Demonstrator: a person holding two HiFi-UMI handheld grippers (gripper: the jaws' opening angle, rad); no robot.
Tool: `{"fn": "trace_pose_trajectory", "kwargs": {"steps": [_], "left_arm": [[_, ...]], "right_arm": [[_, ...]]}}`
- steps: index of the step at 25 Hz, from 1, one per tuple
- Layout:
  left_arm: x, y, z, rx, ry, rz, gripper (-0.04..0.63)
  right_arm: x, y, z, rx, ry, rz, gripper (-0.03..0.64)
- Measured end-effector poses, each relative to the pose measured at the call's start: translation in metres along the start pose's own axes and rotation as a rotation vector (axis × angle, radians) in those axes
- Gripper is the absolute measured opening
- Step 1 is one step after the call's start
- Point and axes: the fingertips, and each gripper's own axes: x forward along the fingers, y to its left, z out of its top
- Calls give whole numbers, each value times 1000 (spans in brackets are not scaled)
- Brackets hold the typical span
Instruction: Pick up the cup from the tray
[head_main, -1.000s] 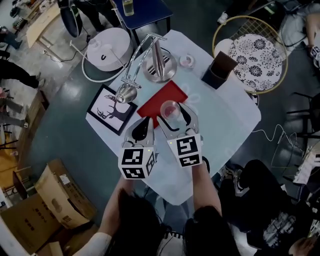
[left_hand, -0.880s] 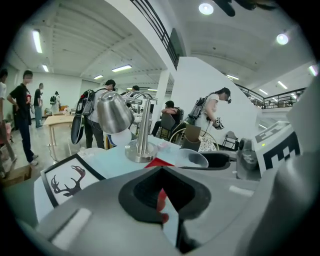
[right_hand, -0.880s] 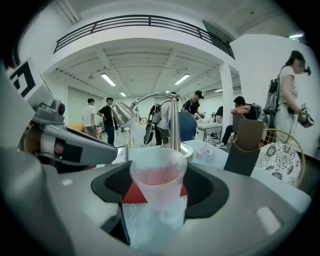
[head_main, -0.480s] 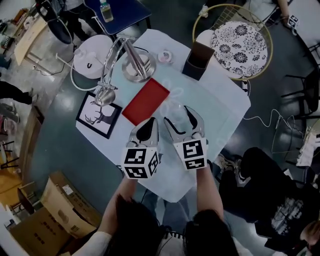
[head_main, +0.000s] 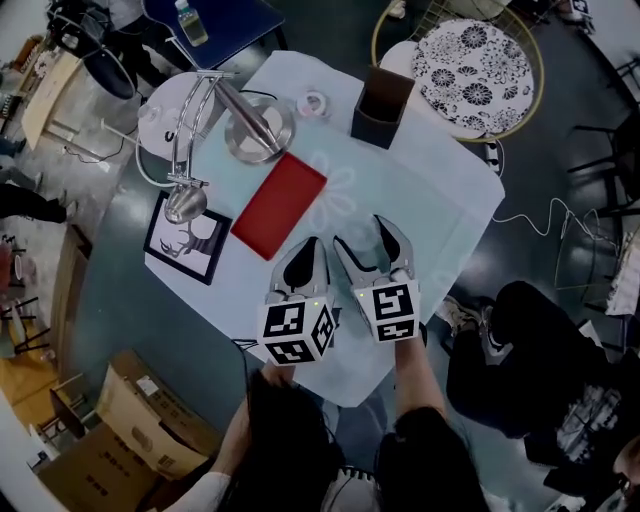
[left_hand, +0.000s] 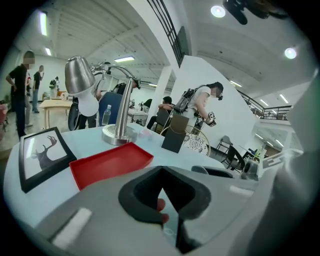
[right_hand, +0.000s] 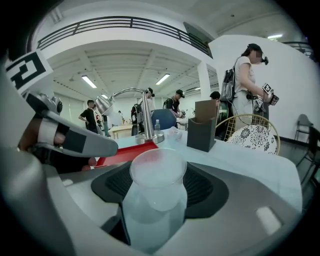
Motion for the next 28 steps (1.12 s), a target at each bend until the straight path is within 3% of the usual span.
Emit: {"fn": "trace_pose_trajectory", "kwargs": {"steps": [5, 8, 13, 18, 24, 28], "left_arm": [[-2, 1, 6, -8, -18, -7, 0], [-4, 3, 9, -2, -23, -11, 0], [-11, 5, 15, 16, -29, 3, 0], [-25, -4, 25, 31, -44, -10, 0], [-58, -16, 39, 30, -69, -16, 0], [-82, -26, 50, 57, -94, -35, 0]], "right_arm": [[-1, 2, 2, 33, -35, 35, 342], [-3, 3, 7, 69, -66, 71, 434], [-11, 5, 17, 36, -70, 78, 434], [-28, 8, 39, 2, -95, 52, 430], [-63, 14, 61, 76, -134, -8, 398], [-91, 25, 78, 65, -156, -26, 332]]}}
